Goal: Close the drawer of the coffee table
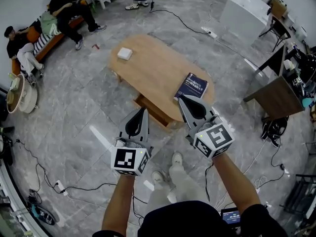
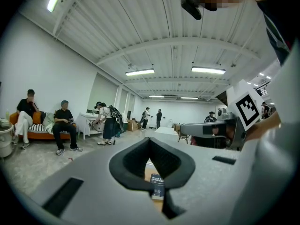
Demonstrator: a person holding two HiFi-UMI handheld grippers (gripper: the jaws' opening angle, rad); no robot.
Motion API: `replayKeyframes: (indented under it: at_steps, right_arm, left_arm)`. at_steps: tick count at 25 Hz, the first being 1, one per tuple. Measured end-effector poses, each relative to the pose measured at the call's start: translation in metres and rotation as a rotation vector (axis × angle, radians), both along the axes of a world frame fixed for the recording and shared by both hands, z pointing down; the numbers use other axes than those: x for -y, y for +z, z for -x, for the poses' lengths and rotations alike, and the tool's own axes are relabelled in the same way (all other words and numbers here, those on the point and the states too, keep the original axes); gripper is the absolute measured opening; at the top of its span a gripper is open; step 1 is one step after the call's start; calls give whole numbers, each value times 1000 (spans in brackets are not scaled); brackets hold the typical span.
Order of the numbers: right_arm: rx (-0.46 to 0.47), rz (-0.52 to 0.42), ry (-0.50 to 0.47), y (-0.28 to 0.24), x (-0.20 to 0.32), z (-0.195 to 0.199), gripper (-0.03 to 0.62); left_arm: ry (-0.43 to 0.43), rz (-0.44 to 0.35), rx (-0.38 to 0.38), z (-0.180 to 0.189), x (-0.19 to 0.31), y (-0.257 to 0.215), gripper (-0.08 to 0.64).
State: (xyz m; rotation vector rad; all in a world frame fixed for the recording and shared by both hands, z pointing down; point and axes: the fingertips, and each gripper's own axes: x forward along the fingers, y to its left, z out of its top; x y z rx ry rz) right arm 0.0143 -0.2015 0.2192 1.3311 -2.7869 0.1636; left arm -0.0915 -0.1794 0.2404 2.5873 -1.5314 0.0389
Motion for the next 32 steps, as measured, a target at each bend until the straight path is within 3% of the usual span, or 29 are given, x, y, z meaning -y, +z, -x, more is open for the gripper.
replayKeyframes:
  at_steps: [16,22,32]
  right_arm:
    - [7,32,4,56,22,-6,11]
    - [0,59,-7,83,19,-6,11]
    - [-5,93,-14,139,25,-6,12]
  left_arm:
    - [-12,37,33,-6,12,62,2]
    - [-18,82,-25,-9,9,90,2]
    - [-41,139,-16,-2,8,150,2]
